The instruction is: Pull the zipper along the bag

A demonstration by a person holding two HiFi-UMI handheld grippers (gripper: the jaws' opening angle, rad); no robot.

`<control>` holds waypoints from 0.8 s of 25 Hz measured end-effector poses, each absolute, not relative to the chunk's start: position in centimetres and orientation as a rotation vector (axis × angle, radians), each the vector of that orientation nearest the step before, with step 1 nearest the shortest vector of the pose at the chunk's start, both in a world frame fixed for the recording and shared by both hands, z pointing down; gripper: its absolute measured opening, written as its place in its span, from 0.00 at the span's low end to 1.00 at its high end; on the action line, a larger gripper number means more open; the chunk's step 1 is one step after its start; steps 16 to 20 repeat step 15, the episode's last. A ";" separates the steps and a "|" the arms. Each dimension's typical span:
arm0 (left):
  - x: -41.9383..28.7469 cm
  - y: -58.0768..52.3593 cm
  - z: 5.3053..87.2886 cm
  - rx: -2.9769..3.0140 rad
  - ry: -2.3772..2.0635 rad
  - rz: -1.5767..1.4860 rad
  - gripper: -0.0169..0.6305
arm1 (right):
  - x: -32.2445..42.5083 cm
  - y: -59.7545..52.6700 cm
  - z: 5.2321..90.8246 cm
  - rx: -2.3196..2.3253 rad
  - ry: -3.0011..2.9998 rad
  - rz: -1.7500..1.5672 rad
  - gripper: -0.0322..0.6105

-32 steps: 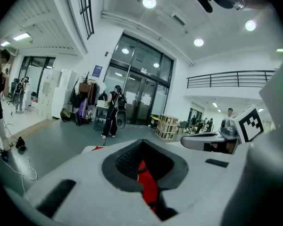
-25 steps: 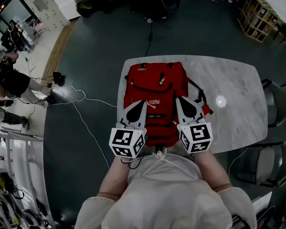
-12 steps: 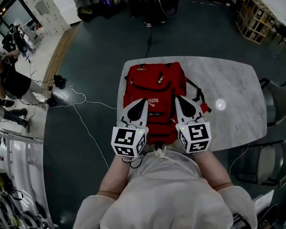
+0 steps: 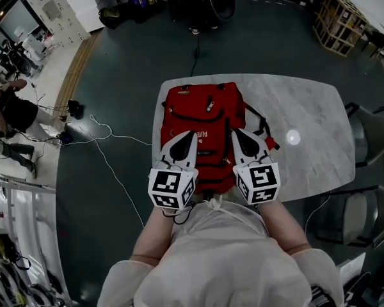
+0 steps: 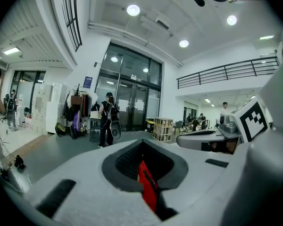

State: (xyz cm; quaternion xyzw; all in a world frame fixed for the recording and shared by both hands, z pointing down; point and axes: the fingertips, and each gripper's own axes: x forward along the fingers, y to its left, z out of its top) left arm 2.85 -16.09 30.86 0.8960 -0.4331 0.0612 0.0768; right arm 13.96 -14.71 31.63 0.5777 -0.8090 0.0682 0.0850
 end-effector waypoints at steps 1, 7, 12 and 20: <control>3.0 -16.1 31.0 2.687 -1.294 0.190 0.06 | 14.0 -14.7 31.7 1.718 -2.407 0.197 0.09; 3.2 -16.5 31.3 2.667 -1.307 0.192 0.05 | 14.3 -15.0 32.0 1.716 -2.418 0.225 0.09; 3.1 -16.4 32.0 2.659 -1.307 0.217 0.06 | 14.2 -14.8 32.5 1.709 -2.422 0.239 0.09; 3.2 -16.3 32.1 2.661 -1.295 0.229 0.06 | 14.2 -14.8 32.7 1.715 -2.417 0.255 0.09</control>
